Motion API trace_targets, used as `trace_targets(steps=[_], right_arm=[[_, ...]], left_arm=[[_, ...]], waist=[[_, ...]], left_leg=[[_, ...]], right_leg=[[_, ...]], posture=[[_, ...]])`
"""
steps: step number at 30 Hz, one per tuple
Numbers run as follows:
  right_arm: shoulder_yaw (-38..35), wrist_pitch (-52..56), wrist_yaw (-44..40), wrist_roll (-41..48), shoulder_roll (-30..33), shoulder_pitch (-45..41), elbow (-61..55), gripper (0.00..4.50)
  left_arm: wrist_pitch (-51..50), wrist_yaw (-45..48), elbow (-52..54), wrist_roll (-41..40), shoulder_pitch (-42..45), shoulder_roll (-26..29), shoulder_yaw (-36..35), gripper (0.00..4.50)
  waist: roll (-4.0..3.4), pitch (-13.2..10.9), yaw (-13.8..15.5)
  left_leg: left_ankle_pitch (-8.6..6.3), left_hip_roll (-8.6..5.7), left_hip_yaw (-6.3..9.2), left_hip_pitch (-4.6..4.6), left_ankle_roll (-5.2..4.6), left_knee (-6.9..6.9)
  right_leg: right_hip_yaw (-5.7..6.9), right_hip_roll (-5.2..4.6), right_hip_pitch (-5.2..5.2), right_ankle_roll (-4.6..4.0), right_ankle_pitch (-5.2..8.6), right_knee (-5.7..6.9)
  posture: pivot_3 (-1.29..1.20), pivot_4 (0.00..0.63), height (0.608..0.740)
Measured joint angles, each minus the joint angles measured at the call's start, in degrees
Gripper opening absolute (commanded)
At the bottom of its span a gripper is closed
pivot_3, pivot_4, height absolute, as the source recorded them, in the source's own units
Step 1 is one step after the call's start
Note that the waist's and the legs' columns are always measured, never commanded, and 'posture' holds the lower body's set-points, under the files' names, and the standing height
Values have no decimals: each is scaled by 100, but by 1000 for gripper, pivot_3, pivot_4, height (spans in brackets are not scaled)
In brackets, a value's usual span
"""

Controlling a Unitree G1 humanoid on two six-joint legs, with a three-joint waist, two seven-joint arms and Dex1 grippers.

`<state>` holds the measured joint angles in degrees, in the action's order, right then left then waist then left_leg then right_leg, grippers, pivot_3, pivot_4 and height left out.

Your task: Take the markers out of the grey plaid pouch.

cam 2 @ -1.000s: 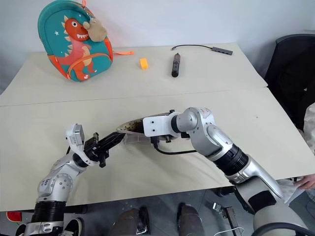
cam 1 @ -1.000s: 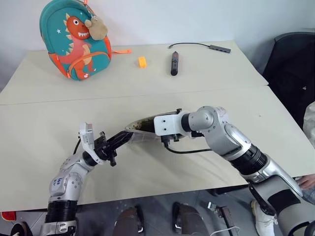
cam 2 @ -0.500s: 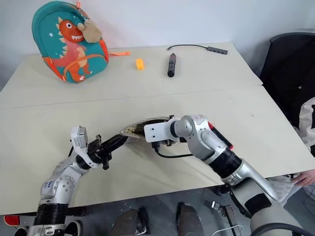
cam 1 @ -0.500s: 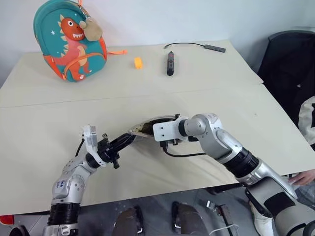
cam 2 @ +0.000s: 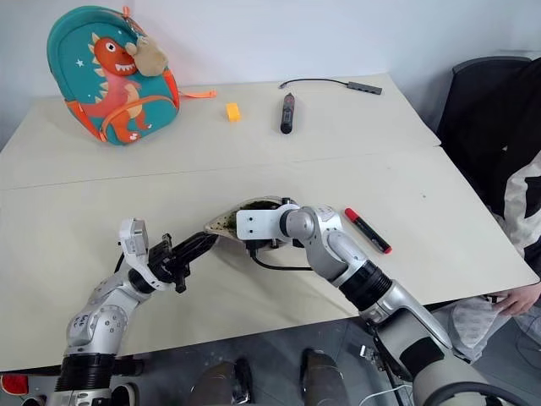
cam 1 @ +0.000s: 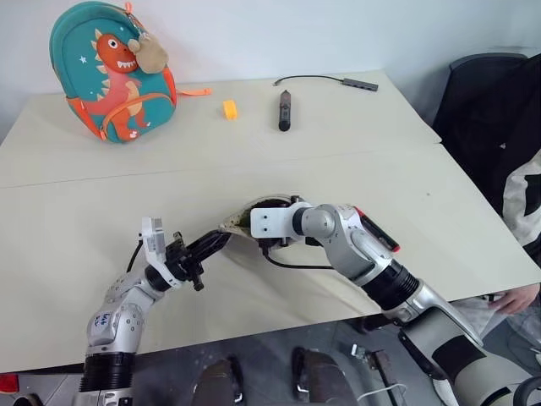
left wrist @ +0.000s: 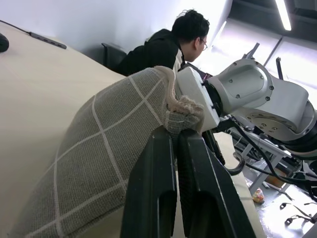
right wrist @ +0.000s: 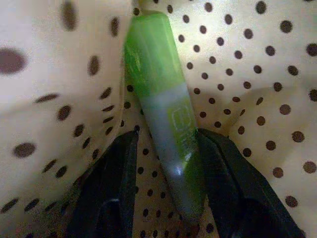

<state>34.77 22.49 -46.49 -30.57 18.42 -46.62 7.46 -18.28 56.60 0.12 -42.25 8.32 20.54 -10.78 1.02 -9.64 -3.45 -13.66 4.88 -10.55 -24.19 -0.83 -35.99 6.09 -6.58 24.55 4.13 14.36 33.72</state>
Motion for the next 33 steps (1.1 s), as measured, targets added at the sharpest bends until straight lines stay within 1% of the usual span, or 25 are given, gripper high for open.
trace_targets(steps=[1,3,9,12,15,17,21,24,26,27,29,31,33], right_arm=[[-14,-11,0,0,6,-2,-9,834],[-46,-34,-7,2,32,-2,-31,262],[-145,65,-465,94,328,122,-348,262],[-195,149,-707,144,548,121,-665,262],[-443,323,-1058,302,817,86,-1100,262],[-639,522,-1250,477,852,61,-1365,262],[-725,548,-1407,655,942,5,-1593,262],[-722,660,-1579,785,967,4,-1646,852],[-722,893,-1672,906,871,-34,-1720,1532],[-722,958,-1682,926,844,-71,-1741,1783],[-726,1173,-1832,987,885,-291,-1915,2422],[-722,1239,-2130,1054,1205,-484,-2123,2422],[-738,1317,-2306,1159,1311,-590,-2156,2422]], left_arm=[[0,-17,3,0,-7,-6,-1,0],[0,-40,5,0,-18,-7,-4,0],[0,-68,143,2,-41,-39,16,0],[16,-93,152,5,-33,-55,16,0],[40,-123,151,8,-27,-56,0,0],[71,-154,148,9,-12,-56,-9,0],[53,-184,123,-10,39,-62,-40,0],[-395,-190,119,-371,41,-59,-144,0],[-820,-182,121,-689,43,-2,-194,0],[-972,-155,127,-787,42,33,-198,0],[-1400,-27,166,-1062,23,208,-205,0],[-1713,51,216,-1306,15,293,-244,0],[-1920,133,251,-1419,-36,401,-267,0]], waist=[[0,0,1],[2,2,2],[2,0,15],[2,1,25],[2,1,41],[2,1,40],[3,0,23],[3,0,24],[3,0,14],[3,0,13],[3,-1,17],[3,-1,28],[6,1,26]], left_leg=[[0,3,0,0,1,0],[1,7,-1,1,2,-1],[1,6,-29,-5,5,10],[-4,-4,-35,-12,11,19],[-12,-6,-37,-17,15,22],[-14,-5,-38,-17,13,22],[-15,-1,-41,-16,12,19],[-15,3,-41,-16,12,17],[-15,7,-41,-16,13,15],[-14,6,-41,-16,13,15],[-13,6,-41,-21,15,14],[-14,4,-41,-21,15,13],[-17,4,-41,-21,14,10]], right_leg=[[0,2,0,-40,20,-3],[-3,2,-1,-60,28,-5],[-13,0,24,-65,29,-5],[-14,-2,48,-40,15,10],[-10,-1,59,-14,0,11],[-8,1,59,-14,0,10],[-7,2,59,-13,0,10],[-7,3,60,-18,3,10],[-8,3,61,-16,1,12],[-8,4,63,-15,1,15],[-8,7,74,-14,1,20],[-7,5,79,-16,2,19],[-5,4,92,-30,10,12]], posture=[[0,150,740],[0,150,740],[0,150,740],[0,150,740],[0,150,740],[0,150,740],[0,150,740],[0,150,740],[0,150,740],[0,150,740],[0,150,740],[0,150,740],[0,150,740]])
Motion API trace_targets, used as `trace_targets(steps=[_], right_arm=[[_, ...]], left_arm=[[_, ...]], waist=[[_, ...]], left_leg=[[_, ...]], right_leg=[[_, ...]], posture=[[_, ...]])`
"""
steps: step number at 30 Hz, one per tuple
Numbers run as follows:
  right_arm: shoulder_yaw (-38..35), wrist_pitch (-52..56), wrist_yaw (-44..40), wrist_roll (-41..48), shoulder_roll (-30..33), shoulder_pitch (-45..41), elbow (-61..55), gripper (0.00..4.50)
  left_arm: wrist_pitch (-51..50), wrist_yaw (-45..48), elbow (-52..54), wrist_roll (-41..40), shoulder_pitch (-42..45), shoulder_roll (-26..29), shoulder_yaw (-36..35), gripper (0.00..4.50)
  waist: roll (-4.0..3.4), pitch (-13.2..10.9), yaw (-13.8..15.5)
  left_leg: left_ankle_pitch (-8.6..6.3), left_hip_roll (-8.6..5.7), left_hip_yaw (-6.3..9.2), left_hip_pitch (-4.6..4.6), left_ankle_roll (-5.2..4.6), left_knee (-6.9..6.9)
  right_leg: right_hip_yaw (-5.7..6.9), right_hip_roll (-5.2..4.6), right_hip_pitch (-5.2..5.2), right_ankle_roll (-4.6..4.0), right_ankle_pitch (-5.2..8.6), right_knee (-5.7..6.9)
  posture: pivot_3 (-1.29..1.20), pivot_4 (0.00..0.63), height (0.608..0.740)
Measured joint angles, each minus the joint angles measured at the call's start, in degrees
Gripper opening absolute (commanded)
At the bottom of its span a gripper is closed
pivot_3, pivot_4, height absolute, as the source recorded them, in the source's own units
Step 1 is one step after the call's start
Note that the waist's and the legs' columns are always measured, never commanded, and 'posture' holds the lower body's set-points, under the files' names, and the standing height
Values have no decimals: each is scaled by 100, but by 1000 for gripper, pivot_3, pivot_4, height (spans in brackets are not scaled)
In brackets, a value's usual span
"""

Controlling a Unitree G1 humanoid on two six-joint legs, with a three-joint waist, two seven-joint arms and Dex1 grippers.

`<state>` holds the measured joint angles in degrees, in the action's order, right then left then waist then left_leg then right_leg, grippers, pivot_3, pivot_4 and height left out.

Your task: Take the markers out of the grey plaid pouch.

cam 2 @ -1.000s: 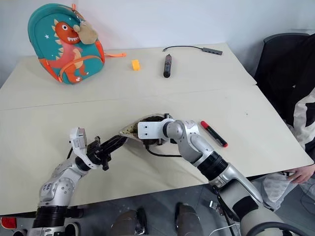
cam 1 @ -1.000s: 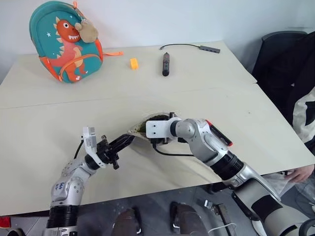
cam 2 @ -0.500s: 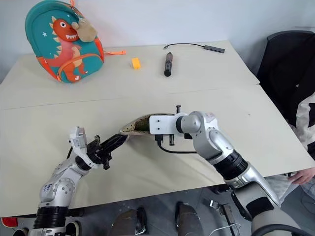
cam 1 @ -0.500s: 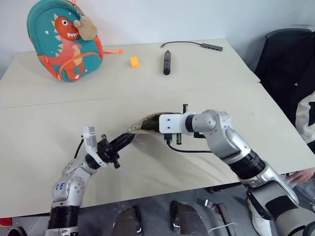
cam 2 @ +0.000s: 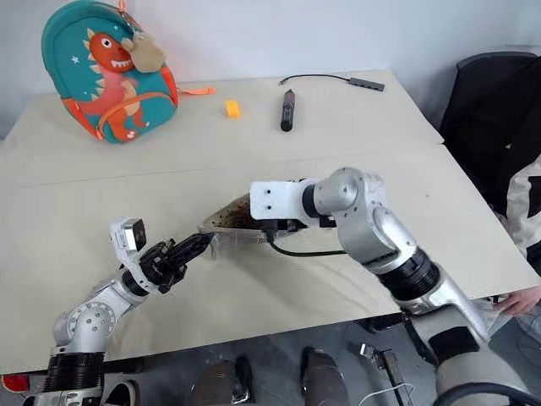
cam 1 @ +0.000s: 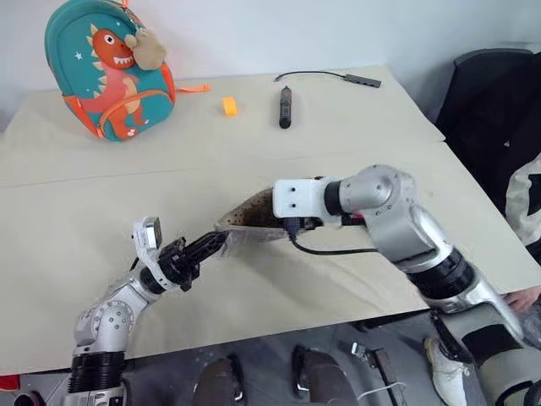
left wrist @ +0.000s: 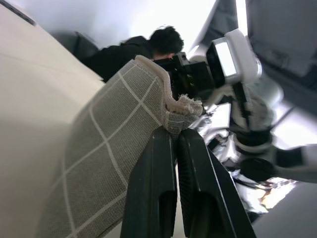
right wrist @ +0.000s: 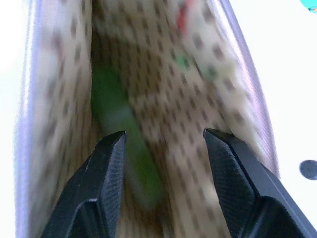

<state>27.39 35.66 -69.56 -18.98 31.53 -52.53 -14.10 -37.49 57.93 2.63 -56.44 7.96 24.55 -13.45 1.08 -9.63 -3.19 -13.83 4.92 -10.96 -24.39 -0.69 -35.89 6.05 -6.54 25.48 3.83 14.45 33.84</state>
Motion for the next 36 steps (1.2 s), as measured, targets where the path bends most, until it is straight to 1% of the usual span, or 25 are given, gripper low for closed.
trace_targets(steps=[4,8,11,13,18,21,23,25,31,36], right_arm=[[55,151,-71,119,-75,-153,13,2422],[430,46,-282,102,216,59,-52,2422],[636,-87,-338,101,251,145,-52,2422],[588,-128,-331,120,262,106,-27,2422],[528,-294,-277,172,294,3,72,2422],[679,-420,-108,79,77,15,298,2422],[925,-618,160,-160,-144,8,659,2422],[1124,-851,348,-400,-198,-1,958,2422],[1146,-1024,532,-594,-401,-87,1407,2422],[1148,-1156,741,-707,-691,-89,1858,2422]], left_arm=[[-381,147,123,-215,-47,87,31,0],[-99,214,120,62,-124,44,124,0],[174,285,117,321,-147,37,181,0],[394,315,104,482,-155,15,198,0],[586,286,-93,512,-102,-129,89,0],[558,219,-199,469,-35,-205,13,0],[536,228,-282,467,-13,-210,3,0],[512,237,-304,480,-4,-219,52,0],[428,263,-325,481,-32,-215,69,0],[344,262,-329,481,-80,-211,65,0]], waist=[[1,0,-3],[5,3,3],[5,3,1],[5,3,-4],[6,3,0],[11,7,-15],[13,8,-22],[13,8,-20],[16,10,-28],[19,12,-48]], left_leg=[[0,-1,-13,-5,0,0],[0,-1,-15,-5,1,1],[0,-1,-23,-5,1,0],[0,1,-26,-5,1,-2],[0,4,-28,-2,1,-3],[0,10,-32,-2,2,-4],[2,12,-34,1,6,-7],[3,13,-34,1,7,-9],[3,22,-49,6,6,-15],[5,43,-62,14,14,-14]], right_leg=[[-8,-4,-10,-12,6,8],[-8,-4,-4,-13,7,6],[-13,-6,-3,-15,9,6],[-13,-6,-3,-20,11,6],[-12,-8,-1,-27,15,6],[-15,-8,-4,-25,14,7],[-15,-5,-3,-19,10,15],[-14,-4,-2,-20,10,16],[-13,-4,-3,-31,4,16],[-12,-2,-3,-37,0,17]], posture=[[0,150,740],[0,150,740],[0,150,740],[0,150,740],[0,150,740],[0,150,740],[0,150,740],[0,150,740],[0,150,740],[0,150,740]])
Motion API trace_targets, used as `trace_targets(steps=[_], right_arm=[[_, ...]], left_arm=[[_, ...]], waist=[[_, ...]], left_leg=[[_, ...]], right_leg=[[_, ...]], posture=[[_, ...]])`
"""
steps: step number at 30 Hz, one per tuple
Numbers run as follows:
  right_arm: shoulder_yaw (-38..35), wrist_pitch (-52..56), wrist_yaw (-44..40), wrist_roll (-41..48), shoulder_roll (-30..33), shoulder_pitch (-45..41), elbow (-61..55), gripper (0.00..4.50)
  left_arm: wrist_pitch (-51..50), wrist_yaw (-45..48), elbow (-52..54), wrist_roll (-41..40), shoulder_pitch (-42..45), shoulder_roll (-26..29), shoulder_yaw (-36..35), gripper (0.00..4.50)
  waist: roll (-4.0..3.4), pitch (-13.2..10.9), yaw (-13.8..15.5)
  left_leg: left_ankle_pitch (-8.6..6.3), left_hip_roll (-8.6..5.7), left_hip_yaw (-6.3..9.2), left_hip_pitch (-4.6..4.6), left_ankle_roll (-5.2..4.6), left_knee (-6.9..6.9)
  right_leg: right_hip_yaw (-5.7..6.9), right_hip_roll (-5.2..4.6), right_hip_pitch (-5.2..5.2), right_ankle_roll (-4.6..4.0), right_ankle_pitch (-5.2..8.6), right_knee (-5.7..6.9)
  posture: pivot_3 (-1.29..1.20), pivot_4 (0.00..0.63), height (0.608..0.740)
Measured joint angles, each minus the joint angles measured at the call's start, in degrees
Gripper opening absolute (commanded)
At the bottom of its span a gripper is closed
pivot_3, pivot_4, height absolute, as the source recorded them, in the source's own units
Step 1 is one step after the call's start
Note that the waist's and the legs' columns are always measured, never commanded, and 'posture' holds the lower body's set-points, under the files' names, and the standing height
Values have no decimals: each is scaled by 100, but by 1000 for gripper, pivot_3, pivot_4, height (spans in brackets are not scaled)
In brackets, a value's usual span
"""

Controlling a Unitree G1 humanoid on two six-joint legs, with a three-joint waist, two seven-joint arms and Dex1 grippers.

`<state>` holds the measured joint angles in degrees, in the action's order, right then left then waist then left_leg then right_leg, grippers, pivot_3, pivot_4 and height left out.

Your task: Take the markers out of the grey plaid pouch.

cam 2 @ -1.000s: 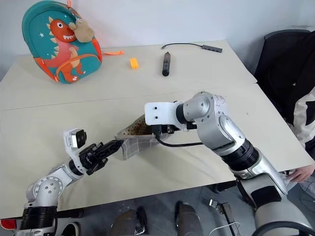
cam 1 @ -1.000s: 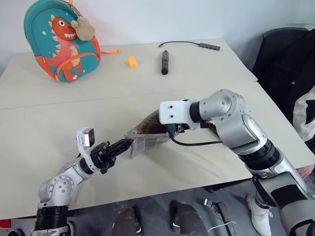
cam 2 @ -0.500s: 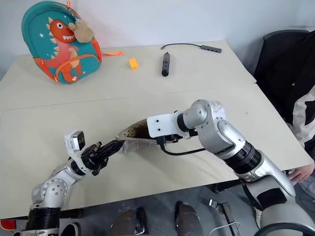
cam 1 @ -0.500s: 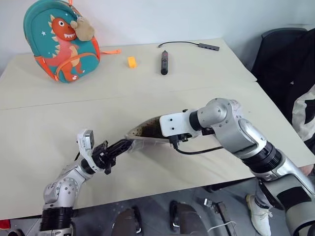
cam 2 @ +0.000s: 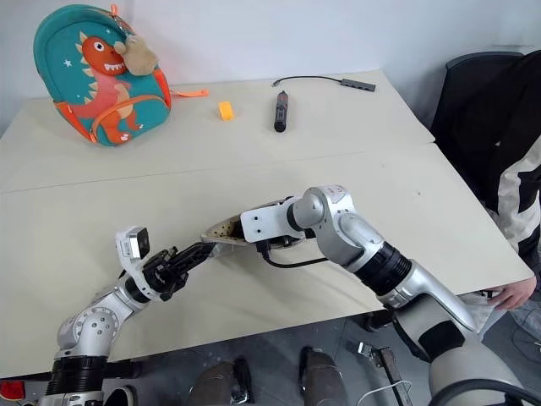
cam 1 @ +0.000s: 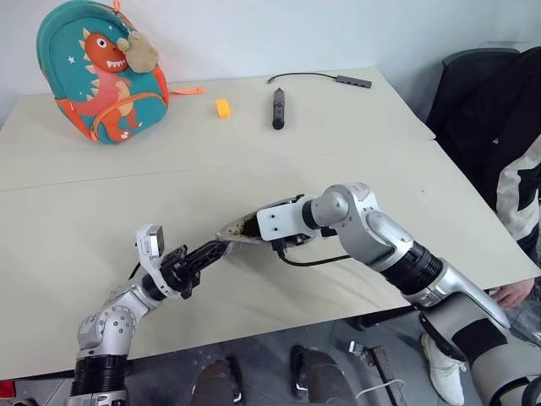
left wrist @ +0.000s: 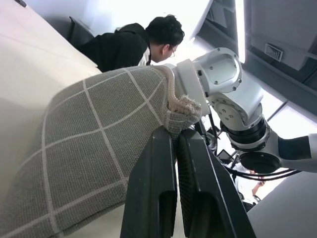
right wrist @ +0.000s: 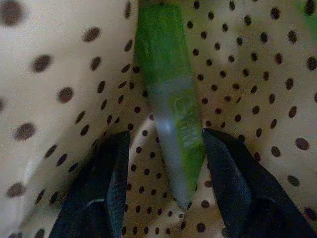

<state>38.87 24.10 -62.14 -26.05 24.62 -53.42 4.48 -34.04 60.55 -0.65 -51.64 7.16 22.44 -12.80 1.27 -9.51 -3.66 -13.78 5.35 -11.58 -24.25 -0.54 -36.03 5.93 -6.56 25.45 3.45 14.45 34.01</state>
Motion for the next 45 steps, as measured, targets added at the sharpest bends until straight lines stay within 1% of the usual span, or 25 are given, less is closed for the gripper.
trace_targets(steps=[2,3,6,13,19,21,25,26,27,33,38,45], right_arm=[[-15,-61,132,-7,-144,-25,175,2422],[-99,-60,266,9,-323,-32,337,2422],[-200,-74,612,28,-641,4,592,2422],[-299,-581,1140,-7,-873,80,1068,2422],[-234,-904,1313,-193,-933,25,1306,2422],[-221,-952,1304,-216,-933,13,1337,2024],[-174,-1035,1304,-268,-933,10,1374,844],[-175,-1052,1310,-335,-926,-19,1370,625],[-174,-1056,1298,-360,-919,-27,1366,558],[-194,-1025,1113,-418,-733,60,1065,553],[-426,-513,403,-199,-321,292,128,488],[-817,156,-288,151,116,244,-843,488]], left_arm=[[-62,-3,0,-12,-16,2,-14,0],[-110,-13,0,-39,-26,1,-43,0],[-322,-120,-2,-259,-16,-44,-171,0],[-602,-194,-12,-380,-25,-26,-259,0],[-606,-224,-12,-377,-39,-28,-262,0],[-602,-225,-12,-376,-66,-30,-260,0],[-601,-240,-8,-362,-77,-65,-232,0],[-581,-260,-8,-362,-83,-83,-250,0],[-559,-282,-8,-362,-83,-84,-271,0],[-533,-293,19,-361,-104,-109,-232,0],[-410,-281,63,-311,-103,-131,-186,0],[20,-218,46,-54,-35,-144,-173,0]], waist=[[2,1,-25],[7,4,-55],[9,5,-111],[19,12,-137],[21,13,-131],[21,13,-129],[21,13,-132],[22,15,-130],[26,18,-125],[29,19,-98],[28,18,-42],[27,17,16]], left_leg=[[2,10,-1,2,8,0],[6,16,-1,3,14,1],[15,28,-1,5,30,4],[20,35,-1,16,38,4],[22,38,0,19,42,5],[22,38,0,18,42,6],[22,39,0,18,42,9],[22,39,0,19,42,10],[23,42,0,20,44,12],[24,32,0,16,45,19],[21,22,0,10,41,37],[20,26,0,8,45,45]], right_leg=[[1,3,0,-3,-2,0],[2,5,0,-5,-4,2],[6,13,2,-9,-12,9],[8,20,1,-20,-14,13],[11,26,3,-62,-22,-12],[11,26,3,-66,-26,-18],[14,26,8,-68,-29,-22],[14,27,10,-72,-27,-22],[16,28,10,-79,-23,-22],[17,19,16,-85,-19,-23],[17,10,25,-80,-22,-30],[22,18,34,-80,-22,-31]], posture=[[0,150,740],[0,150,740],[0,150,740],[0,150,740],[0,150,740],[0,150,740],[0,150,740],[0,150,740],[0,150,740],[0,150,740],[0,150,740],[0,150,740]])
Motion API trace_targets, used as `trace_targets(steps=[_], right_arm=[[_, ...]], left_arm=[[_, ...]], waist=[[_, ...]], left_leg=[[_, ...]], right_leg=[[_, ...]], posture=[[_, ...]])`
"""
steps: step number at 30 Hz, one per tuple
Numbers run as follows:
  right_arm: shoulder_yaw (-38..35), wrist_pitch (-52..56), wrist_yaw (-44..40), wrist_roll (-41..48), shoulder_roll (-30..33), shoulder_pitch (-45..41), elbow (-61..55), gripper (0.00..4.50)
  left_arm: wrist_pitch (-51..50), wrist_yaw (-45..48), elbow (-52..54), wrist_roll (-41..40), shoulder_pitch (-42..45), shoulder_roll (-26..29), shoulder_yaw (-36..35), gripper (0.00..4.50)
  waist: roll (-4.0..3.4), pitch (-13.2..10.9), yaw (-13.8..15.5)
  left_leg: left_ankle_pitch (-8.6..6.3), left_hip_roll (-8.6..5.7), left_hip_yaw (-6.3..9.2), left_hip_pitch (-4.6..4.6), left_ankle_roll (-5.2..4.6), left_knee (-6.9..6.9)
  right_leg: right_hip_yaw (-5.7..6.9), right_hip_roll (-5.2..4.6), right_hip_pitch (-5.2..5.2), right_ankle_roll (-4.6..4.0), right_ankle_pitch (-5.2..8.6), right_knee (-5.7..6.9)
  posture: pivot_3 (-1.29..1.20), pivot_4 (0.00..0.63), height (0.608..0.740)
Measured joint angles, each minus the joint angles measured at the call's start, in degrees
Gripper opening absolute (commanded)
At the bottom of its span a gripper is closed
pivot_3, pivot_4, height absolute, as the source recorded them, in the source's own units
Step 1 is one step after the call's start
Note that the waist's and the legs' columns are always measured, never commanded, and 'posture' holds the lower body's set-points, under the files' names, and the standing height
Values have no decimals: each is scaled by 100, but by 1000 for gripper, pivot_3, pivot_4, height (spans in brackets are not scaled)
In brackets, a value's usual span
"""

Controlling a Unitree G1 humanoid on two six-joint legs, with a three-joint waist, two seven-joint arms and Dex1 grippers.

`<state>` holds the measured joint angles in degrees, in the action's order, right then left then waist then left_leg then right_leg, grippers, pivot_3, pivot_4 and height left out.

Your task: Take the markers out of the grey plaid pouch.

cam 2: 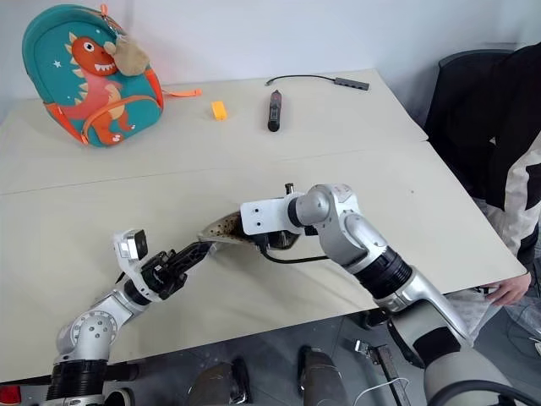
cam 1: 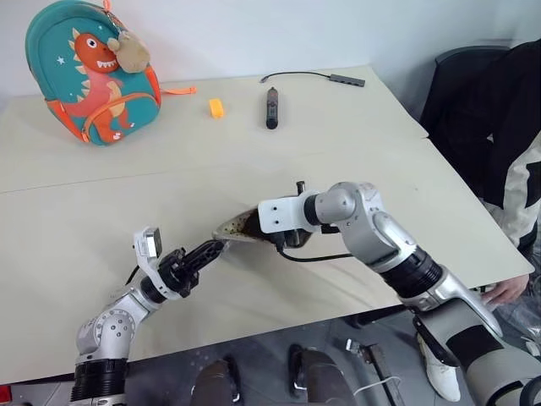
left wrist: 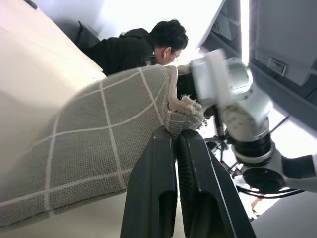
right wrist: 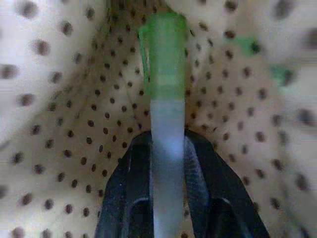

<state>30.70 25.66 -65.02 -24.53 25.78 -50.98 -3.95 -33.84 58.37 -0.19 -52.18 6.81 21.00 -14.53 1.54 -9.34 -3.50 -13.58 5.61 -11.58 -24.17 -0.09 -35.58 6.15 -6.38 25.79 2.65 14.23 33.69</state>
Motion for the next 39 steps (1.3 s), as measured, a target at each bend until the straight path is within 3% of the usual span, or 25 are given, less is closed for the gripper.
trace_targets(steps=[15,26,32,36,39], right_arm=[[-242,714,-653,669,506,-86,-822,488],[-1334,850,-443,1946,375,-621,-725,488],[-2102,1686,7,2890,55,-757,-819,488],[-2444,2139,78,3206,728,-846,-766,487],[-2448,2178,142,3157,1359,-284,-761,487]], left_arm=[[854,-66,-274,456,264,-196,11,0],[1855,-83,-457,1066,396,-227,58,0],[1757,-216,-509,983,435,-220,-49,0],[1745,-229,-521,954,411,-89,-218,0],[1806,-236,-531,957,395,77,-465,0]], waist=[[0,0,18],[0,-1,31],[-1,-1,27],[1,-1,53],[11,6,52]], left_leg=[[0,1,-1,0,0,4],[-2,4,-1,-1,0,4],[-4,6,1,1,3,1],[-5,6,5,0,0,0],[-17,4,1,3,-4,2]], right_leg=[[2,6,-3,-9,5,-12],[3,10,-5,0,0,-15],[5,15,-2,44,-25,-2],[11,11,-7,9,-5,-14],[9,6,-17,-17,10,-33]], posture=[[0,150,740],[0,150,740],[0,150,740],[0,150,740],[0,150,740]])
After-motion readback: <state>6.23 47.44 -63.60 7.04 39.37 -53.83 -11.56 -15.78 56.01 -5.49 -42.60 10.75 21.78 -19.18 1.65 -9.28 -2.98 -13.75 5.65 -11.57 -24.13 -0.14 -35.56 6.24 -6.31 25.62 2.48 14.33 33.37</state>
